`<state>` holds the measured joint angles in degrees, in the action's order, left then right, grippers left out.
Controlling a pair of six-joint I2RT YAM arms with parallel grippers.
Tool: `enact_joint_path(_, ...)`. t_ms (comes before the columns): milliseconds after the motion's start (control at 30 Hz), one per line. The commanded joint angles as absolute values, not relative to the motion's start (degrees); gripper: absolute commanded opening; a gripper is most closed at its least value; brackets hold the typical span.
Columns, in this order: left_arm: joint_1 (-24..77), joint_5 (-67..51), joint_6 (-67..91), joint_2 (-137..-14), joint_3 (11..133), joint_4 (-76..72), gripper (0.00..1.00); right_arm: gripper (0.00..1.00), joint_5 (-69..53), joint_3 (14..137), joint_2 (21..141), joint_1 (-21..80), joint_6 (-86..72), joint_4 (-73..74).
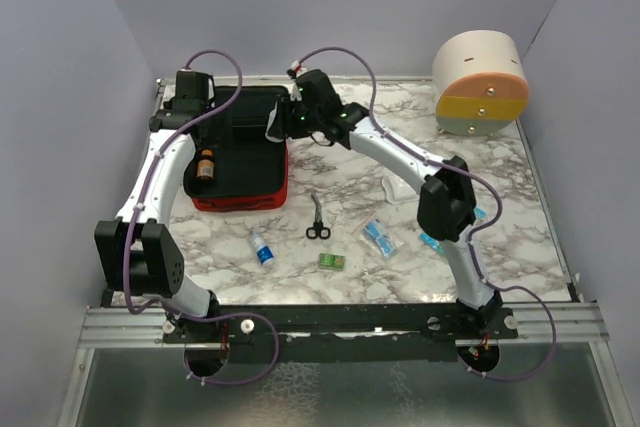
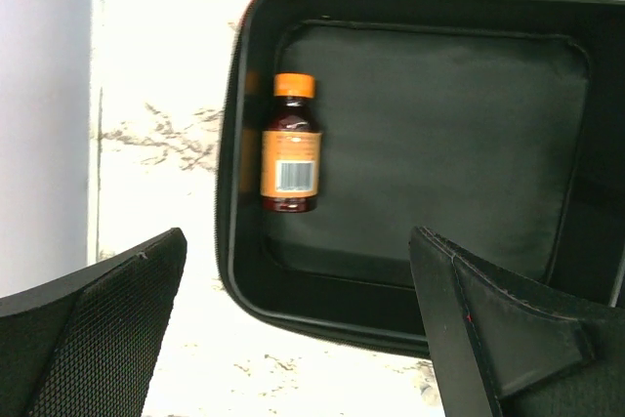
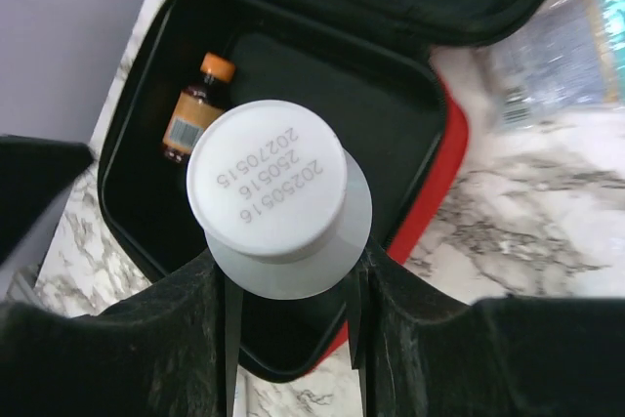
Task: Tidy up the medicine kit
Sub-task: Place the pill bottle in the medicine box.
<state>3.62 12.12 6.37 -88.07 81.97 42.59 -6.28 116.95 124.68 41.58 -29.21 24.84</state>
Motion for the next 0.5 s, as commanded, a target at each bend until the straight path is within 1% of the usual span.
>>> enact_joint_path(0,1.0,17.4,7.8,-83.2,83.1,42.8,0.99,0.01,-10.4,124.2,131.0,43.4,-32.1,29.2)
enact_joint_path(167,-0.4,18.9,8.0,-79.4,81.4,42.6,0.99,0.01,-12.5,131.0,137.2,45.6,-32.9,31.0)
enact_joint_path(467,-0.6,18.2,8.3,-75.8,77.3,42.6,0.99,0.01,-18.8,138.4,145.5,47.8,-35.7,31.6)
